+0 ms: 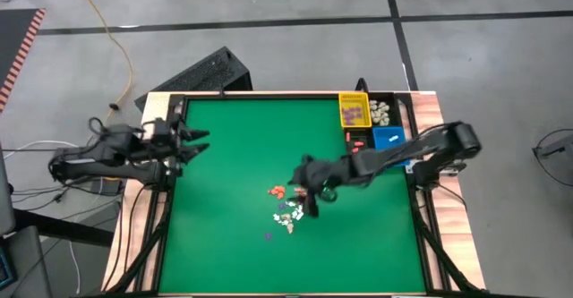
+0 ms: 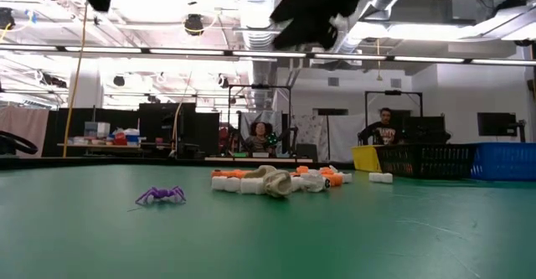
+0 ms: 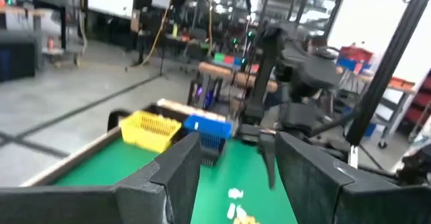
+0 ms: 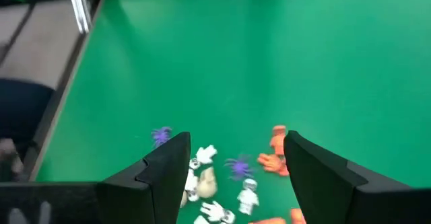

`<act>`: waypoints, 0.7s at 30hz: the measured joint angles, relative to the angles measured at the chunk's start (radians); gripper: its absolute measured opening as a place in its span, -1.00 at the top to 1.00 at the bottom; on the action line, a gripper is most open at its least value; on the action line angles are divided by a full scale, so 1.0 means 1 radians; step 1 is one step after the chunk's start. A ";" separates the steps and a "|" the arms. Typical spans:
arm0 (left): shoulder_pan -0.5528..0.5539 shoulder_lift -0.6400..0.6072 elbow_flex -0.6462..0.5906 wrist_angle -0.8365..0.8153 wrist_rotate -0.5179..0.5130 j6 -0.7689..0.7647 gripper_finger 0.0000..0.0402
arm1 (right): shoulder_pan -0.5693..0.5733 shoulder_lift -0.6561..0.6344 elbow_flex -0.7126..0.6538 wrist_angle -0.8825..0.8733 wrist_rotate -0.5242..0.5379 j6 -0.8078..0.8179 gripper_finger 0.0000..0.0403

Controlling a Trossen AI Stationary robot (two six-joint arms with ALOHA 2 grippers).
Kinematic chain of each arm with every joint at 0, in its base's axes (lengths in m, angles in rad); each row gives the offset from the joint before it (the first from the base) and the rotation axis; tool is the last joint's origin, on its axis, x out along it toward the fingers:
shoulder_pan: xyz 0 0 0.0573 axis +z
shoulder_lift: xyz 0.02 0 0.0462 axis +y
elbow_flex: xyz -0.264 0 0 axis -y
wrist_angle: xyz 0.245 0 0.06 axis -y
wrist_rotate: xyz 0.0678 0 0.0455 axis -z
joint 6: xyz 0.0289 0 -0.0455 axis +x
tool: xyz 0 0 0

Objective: Sort Halloween decoration
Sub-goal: Put the purple spider toy into the yellow basket

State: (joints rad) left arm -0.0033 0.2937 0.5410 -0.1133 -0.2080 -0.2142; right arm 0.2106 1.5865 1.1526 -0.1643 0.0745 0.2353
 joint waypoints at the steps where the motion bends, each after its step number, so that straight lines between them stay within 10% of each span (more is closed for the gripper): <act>1: -0.007 0.003 -0.018 0.006 -0.007 -0.005 0.10 | 0.019 0.037 0.000 0.034 0.010 0.001 -0.29; 11: -0.086 0.019 -0.083 0.056 -0.098 0.005 0.10 | 0.111 0.289 0.011 0.371 0.037 -0.110 -0.29; 21: -0.132 0.020 -0.084 0.049 -0.115 0.011 0.10 | 0.147 0.489 0.216 0.291 0.029 -0.221 -0.29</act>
State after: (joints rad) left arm -0.1350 0.3134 0.4572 -0.0642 -0.3232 -0.2035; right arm 0.3580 2.0753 1.3689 0.1262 0.1037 0.0144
